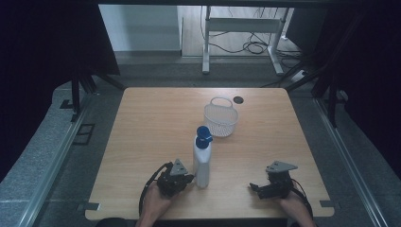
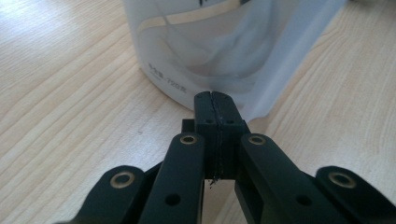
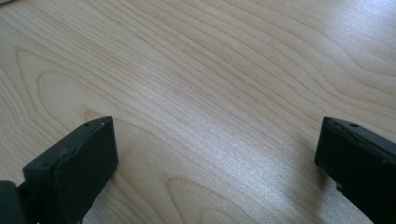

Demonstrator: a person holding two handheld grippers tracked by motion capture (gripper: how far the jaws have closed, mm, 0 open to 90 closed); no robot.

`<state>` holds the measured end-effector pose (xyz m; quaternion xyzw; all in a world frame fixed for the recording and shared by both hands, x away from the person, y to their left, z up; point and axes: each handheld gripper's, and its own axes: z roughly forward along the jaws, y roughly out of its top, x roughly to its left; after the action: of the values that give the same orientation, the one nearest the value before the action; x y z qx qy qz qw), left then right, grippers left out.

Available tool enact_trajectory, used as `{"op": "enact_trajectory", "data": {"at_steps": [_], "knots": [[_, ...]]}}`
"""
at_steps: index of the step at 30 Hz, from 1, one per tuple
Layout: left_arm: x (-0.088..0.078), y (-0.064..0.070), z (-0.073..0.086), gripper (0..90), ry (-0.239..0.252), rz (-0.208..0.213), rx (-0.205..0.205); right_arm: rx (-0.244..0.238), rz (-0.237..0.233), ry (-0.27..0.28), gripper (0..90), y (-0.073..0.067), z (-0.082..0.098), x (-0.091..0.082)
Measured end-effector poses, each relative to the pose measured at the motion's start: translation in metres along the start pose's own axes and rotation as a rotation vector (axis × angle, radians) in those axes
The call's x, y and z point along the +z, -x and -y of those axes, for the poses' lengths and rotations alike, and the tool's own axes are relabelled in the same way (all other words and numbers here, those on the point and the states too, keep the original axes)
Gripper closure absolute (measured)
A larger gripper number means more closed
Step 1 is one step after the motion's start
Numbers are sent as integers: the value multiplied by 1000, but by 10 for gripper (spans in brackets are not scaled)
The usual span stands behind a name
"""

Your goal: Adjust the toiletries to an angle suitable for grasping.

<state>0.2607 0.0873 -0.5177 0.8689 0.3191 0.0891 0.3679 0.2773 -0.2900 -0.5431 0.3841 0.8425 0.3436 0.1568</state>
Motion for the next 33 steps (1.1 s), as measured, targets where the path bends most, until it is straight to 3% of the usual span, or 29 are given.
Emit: {"op": "enact_trajectory", "data": {"at_steps": [20,33], "knots": [[9,16,-7,891,1,63,50,1,0,1,0,0,0,0],[19,25,-15,891,9,79,78,1,0,1,0,0,0,0]]}}
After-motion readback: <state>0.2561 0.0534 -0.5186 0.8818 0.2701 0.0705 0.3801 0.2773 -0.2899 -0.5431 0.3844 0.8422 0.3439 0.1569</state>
